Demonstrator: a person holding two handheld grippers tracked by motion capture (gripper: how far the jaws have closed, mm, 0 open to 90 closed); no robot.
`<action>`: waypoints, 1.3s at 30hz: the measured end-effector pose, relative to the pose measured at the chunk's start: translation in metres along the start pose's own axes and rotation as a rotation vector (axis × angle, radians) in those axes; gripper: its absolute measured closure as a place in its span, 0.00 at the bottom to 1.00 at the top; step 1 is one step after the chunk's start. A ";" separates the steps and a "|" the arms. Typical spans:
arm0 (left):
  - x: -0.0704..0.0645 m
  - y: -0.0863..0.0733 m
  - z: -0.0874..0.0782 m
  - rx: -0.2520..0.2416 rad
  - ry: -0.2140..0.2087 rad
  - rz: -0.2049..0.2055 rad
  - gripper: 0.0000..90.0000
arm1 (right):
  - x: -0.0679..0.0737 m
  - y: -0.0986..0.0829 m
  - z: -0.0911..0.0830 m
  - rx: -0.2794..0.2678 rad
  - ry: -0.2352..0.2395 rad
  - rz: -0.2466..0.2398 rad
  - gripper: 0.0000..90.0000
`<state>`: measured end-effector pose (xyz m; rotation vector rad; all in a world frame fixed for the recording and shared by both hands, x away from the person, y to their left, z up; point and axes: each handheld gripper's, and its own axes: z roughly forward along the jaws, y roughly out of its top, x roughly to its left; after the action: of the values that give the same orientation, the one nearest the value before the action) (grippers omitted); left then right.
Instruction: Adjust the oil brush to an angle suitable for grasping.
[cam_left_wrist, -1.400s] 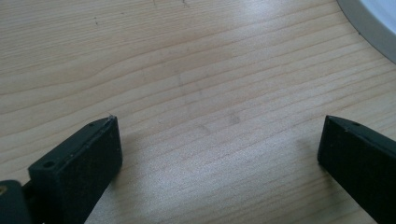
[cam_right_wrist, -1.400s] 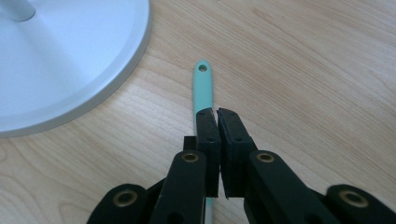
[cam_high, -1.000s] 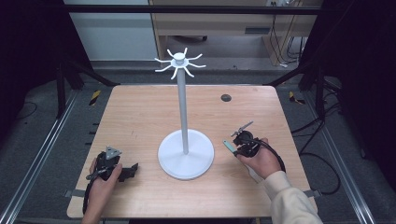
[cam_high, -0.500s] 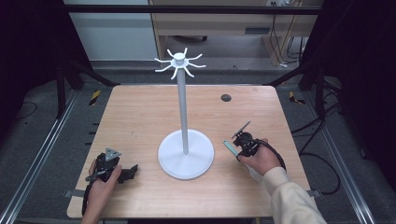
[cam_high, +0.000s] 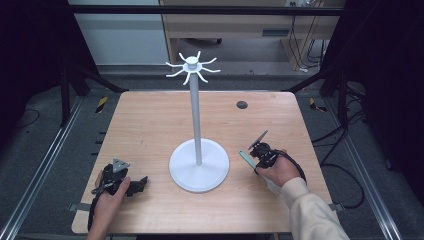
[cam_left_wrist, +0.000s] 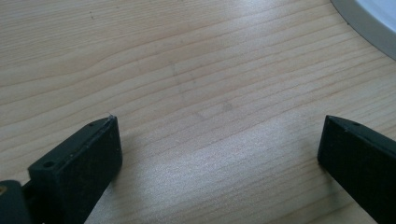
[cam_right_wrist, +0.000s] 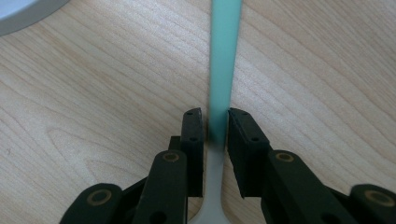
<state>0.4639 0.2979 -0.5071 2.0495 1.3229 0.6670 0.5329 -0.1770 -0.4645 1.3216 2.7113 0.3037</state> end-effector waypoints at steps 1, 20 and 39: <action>0.000 0.000 0.000 0.000 0.000 0.000 0.00 | 0.000 0.000 0.000 0.000 0.000 0.000 0.86; 0.000 0.000 0.000 0.000 0.000 0.000 0.00 | -0.004 -0.001 0.001 0.001 0.034 0.001 0.91; -0.001 -0.001 -0.001 -0.001 0.003 0.000 0.00 | 0.002 -0.015 -0.054 -0.383 0.009 0.017 0.91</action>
<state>0.4621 0.2971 -0.5072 2.0480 1.3241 0.6704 0.5100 -0.1917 -0.4155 1.2299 2.4797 0.7853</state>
